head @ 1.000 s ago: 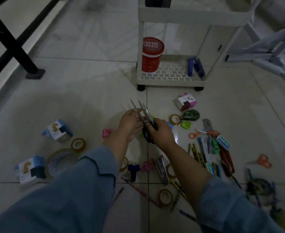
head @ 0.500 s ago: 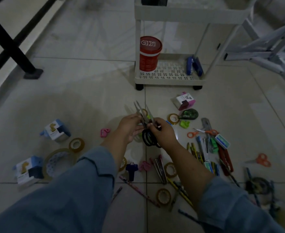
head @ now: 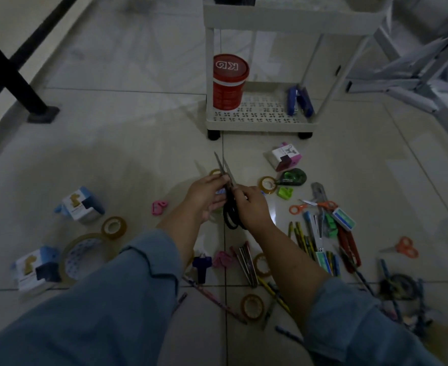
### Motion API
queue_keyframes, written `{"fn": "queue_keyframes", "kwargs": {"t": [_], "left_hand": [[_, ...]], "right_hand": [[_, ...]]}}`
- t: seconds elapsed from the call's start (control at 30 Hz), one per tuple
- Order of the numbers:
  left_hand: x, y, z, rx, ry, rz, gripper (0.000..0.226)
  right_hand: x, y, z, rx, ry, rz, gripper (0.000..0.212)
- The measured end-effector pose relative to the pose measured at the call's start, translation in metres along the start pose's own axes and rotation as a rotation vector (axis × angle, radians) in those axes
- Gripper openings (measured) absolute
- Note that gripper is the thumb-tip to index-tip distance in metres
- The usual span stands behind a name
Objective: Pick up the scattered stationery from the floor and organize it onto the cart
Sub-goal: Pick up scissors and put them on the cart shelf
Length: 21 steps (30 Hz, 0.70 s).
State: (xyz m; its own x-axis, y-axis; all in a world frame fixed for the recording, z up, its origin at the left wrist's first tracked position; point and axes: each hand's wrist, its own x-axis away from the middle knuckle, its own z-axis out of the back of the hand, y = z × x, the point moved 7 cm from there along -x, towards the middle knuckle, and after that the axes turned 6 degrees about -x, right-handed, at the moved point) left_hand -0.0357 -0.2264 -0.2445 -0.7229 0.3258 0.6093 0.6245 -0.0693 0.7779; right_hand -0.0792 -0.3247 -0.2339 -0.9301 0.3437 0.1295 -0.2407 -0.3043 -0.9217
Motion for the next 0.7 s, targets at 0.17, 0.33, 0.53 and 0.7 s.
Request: {"fn": "queue_keyframes", "kwargs": {"t": [0.17, 0.33, 0.53, 0.7], "left_hand": [[-0.004, 0.007, -0.012, -0.035, -0.031, 0.017, 0.014], [-0.021, 0.014, -0.013, -0.104, 0.112, -0.021, 0.009], [0.015, 0.064, -0.034, -0.098, 0.17, 0.066, 0.028], [0.088, 0.145, -0.062, -0.1, 0.15, 0.169, 0.033]], "right_hand": [[-0.007, 0.005, 0.009, -0.03, -0.032, 0.02, 0.032], [-0.019, 0.012, 0.012, -0.082, -0.084, -0.052, 0.034], [-0.009, -0.044, 0.048, -0.14, -0.255, -0.307, 0.033], [0.014, -0.139, 0.099, -0.06, -0.348, -0.306, 0.029]]}}
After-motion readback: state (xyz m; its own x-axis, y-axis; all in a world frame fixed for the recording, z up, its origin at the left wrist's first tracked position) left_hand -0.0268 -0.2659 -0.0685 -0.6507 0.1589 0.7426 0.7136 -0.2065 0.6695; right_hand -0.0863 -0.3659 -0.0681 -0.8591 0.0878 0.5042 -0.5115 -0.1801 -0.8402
